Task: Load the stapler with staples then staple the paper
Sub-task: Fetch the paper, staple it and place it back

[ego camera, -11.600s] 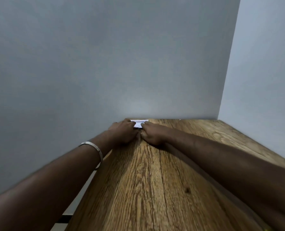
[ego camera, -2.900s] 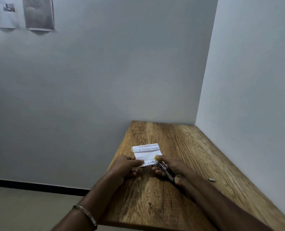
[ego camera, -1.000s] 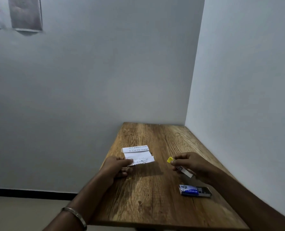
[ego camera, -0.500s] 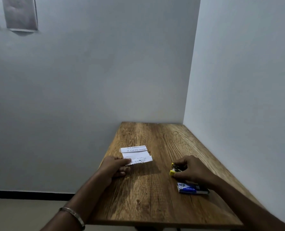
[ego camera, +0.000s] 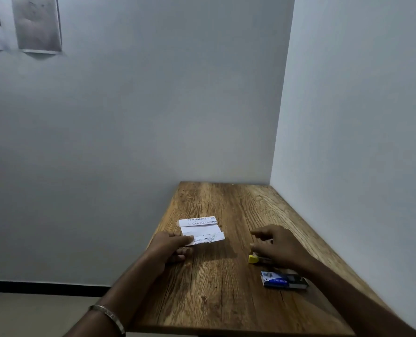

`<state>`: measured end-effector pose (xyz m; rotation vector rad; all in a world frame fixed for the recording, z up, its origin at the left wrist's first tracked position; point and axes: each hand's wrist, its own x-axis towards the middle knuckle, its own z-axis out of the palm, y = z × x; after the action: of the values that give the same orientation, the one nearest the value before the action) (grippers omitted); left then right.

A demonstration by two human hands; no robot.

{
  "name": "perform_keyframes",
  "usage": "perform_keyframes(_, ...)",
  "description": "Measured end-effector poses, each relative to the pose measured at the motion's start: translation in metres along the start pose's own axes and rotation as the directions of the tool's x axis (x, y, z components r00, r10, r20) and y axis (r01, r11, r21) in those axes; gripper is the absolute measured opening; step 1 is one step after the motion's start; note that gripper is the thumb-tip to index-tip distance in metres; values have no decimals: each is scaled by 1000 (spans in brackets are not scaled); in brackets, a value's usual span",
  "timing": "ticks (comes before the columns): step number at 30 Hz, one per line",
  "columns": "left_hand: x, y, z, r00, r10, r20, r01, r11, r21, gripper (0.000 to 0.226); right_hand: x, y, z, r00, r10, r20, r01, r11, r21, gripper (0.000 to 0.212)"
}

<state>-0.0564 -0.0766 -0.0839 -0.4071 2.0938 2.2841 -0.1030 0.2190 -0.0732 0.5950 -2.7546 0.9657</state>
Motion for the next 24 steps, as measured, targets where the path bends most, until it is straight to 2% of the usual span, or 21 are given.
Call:
perform_keyframes(4,-2,1,1,1000,1,5,-1,1000,-11,28,10,-25,11,998,10,-69,1,989,147,34)
perform_keyframes(10,-4,3,-1,999,-17,34,17,1000,-4,24,27,-63,28,990,135,34,-139,954,267,15)
perform_keyframes(14,-6,4,-2,998,-31,61,32,999,-13,23,27,-73,43,974,215,65,-224,907,357,17)
perform_keyframes(19,-5,3,-6,999,-6,51,7,1000,-12,23,26,-79,57,958,285,18,-263,856,445,25)
perform_keyframes(22,-1,-1,-11,994,98,-46,-93,990,105,31,28,-79,63,973,229,-17,-205,901,381,26)
perform_keyframes(24,2,-4,-14,965,218,-142,-164,933,320,35,28,-79,67,989,143,-46,-126,954,273,18)
